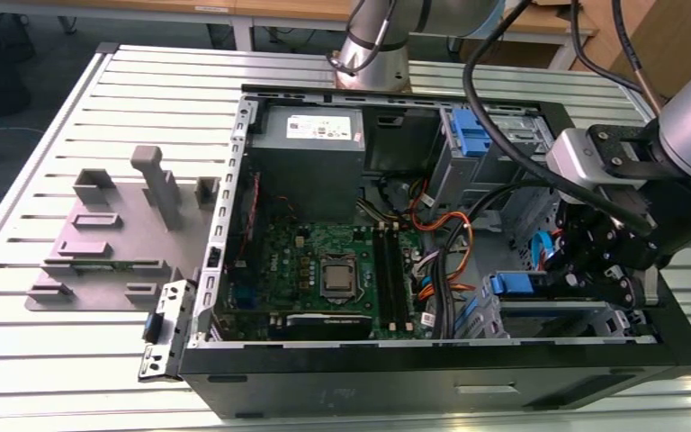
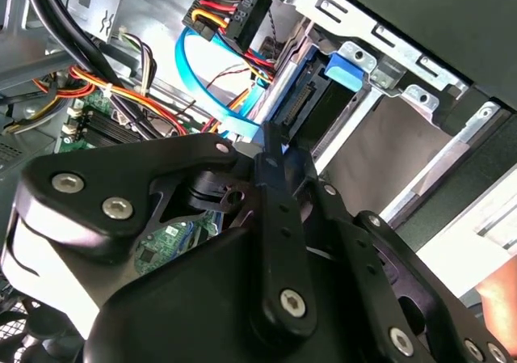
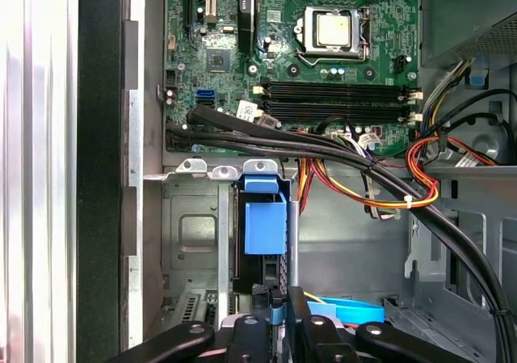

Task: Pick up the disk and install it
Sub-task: 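Insert the first disk wire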

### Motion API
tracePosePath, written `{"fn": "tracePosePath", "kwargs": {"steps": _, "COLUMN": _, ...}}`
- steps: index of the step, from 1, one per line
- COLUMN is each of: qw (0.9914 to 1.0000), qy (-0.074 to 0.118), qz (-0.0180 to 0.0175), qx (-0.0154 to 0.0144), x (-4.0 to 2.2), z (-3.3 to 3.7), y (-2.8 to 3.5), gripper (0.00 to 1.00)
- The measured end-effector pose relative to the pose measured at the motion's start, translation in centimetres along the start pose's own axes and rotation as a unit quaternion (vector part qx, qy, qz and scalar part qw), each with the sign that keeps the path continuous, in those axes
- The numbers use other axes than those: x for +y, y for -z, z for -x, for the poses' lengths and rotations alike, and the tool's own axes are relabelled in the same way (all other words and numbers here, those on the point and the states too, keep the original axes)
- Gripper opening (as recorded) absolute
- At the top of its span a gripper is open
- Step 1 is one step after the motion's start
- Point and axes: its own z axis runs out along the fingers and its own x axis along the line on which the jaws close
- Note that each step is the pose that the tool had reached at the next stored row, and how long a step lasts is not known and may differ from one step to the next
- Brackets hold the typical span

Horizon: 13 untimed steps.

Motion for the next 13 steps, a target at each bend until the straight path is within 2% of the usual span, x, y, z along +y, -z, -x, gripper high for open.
{"fn": "tracePosePath", "kwargs": {"steps": 3, "qw": 1.00000, "qy": 0.000, "qz": 0.0000, "qx": 0.0001, "x": 0.00, "z": 0.01, "y": 0.12, "gripper": 0.23}}
{"fn": "tracePosePath", "kwargs": {"steps": 13, "qw": 1.00000, "qy": 0.000, "qz": 0.0000, "qx": -0.0001, "x": 0.01, "z": 0.09, "y": 1.10, "gripper": 0.23}}
